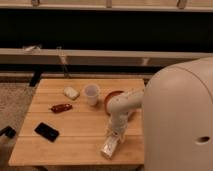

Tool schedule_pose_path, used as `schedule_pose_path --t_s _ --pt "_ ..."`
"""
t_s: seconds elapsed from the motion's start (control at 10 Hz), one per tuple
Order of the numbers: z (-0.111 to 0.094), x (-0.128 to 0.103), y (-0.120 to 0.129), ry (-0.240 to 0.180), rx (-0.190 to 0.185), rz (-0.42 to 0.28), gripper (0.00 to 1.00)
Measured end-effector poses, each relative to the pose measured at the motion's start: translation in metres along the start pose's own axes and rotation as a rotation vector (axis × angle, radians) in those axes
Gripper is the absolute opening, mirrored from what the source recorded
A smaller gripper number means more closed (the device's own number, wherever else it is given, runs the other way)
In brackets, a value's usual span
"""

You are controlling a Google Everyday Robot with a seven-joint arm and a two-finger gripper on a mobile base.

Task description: Place the bottle in the ceramic bowl

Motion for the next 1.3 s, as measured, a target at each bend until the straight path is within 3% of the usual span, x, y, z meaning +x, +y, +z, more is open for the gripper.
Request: schedule_pose_path --t_s 0.2,0.5,0.7,1.0,1.3 --pt "-0.007 0.004 -0.004 0.031 0.004 0.008 0.26" --pt "-0.042 0.022 -0.015 0.059 0.003 0.002 0.00" --pt "-0.065 0.031 -0.029 0.064 -0.015 -0.011 0.00" --pt "-0.095 0.025 -0.034 0.032 -0.031 -0.037 0.00" --pt "-0.109 -0.021 -0.019 -0.007 -0.018 -0.070 0.00"
